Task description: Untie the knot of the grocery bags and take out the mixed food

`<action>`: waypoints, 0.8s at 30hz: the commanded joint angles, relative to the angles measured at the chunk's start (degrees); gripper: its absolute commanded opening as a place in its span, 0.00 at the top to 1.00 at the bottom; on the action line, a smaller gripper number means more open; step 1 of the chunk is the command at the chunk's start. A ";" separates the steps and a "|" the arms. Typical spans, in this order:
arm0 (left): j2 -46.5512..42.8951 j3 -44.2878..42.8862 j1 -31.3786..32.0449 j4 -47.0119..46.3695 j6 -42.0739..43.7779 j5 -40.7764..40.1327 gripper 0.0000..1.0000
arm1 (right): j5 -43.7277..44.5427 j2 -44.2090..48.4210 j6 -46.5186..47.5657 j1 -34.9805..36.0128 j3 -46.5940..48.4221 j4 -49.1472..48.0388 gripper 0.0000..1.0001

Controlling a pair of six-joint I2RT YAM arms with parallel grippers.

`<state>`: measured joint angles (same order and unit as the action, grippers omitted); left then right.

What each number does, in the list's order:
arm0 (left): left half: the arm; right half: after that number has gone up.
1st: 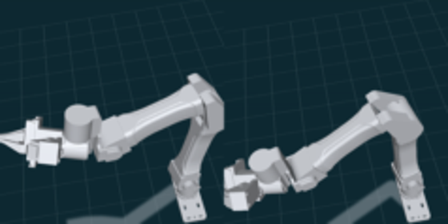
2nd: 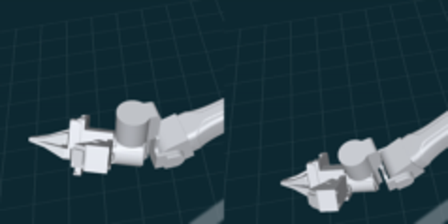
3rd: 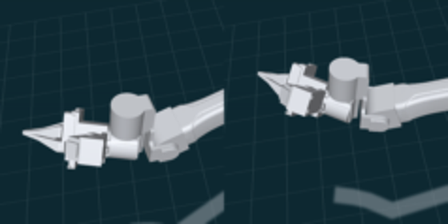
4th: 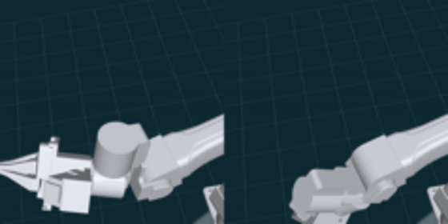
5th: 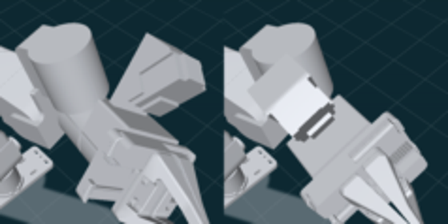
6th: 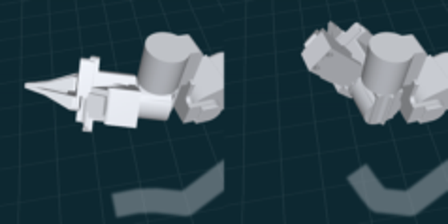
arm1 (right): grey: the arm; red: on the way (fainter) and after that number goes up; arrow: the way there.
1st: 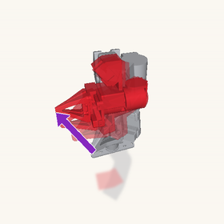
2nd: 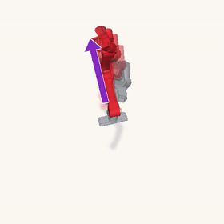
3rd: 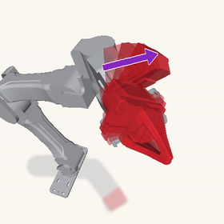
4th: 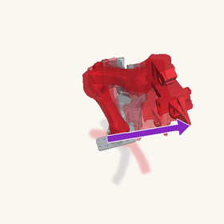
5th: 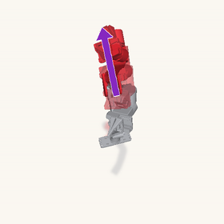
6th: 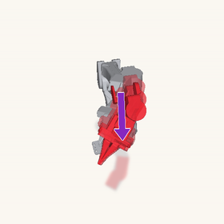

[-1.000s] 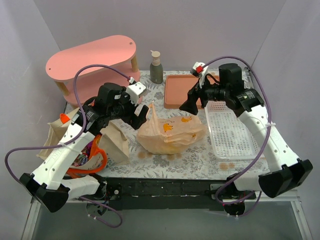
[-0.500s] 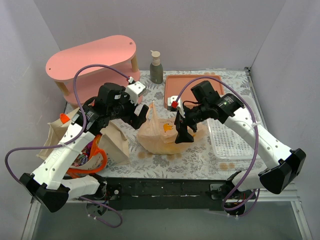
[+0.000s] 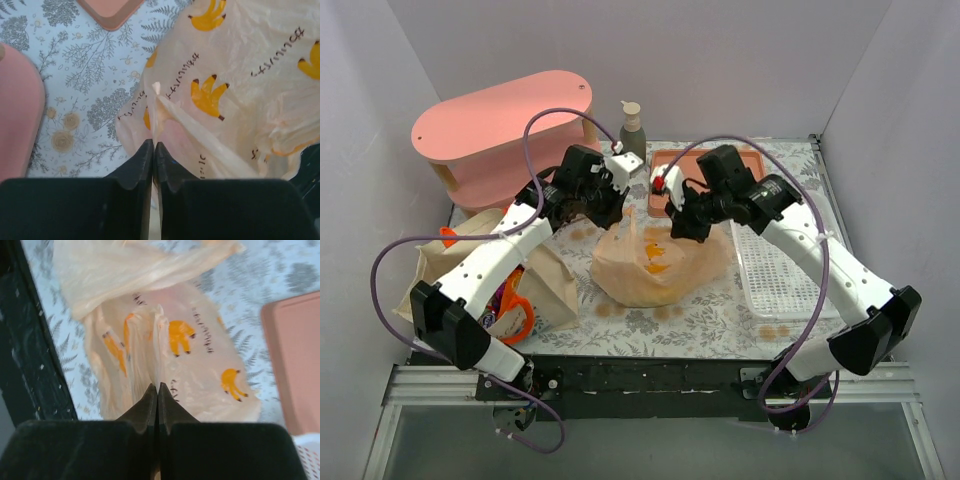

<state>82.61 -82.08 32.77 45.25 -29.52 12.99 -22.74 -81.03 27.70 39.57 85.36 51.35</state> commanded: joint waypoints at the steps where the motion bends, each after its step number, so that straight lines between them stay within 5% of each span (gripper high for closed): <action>1: -5.31 -9.24 -0.87 -7.93 7.18 -3.04 1.00 | 8.31 -0.44 -11.94 -1.87 15.07 -6.53 0.99; 5: -13.79 -5.28 -0.87 -27.38 20.61 -9.72 1.00 | 15.86 0.00 -18.73 -4.50 22.13 -9.24 0.99; 9: -11.33 -13.61 -0.96 -30.75 29.07 -12.29 1.00 | 15.53 -2.09 -25.41 -10.99 25.11 -12.95 0.99; 15: -20.52 -9.08 -0.96 -24.00 34.09 0.15 1.00 | 14.75 -0.02 -29.02 -11.80 19.86 -13.38 0.99; 20: -31.00 -0.64 -0.87 -3.55 32.08 10.99 1.00 | 9.40 10.25 -29.55 -11.80 4.06 -12.07 0.99; 22: -35.21 1.48 -0.87 5.49 29.97 15.11 0.86 | 5.19 13.08 -29.46 -11.80 -5.17 -11.37 0.99; 23: -36.54 2.79 -0.87 7.29 27.00 16.44 0.41 | 3.95 14.40 -29.46 -11.89 -7.99 -11.36 0.99; 24: -37.77 4.37 -0.87 8.78 26.53 17.58 0.26 | 2.89 16.15 -29.46 -11.80 -12.02 -11.28 0.99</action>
<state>50.57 -81.36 31.99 38.15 1.23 20.62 -12.86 -71.35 -0.60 27.77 82.37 39.90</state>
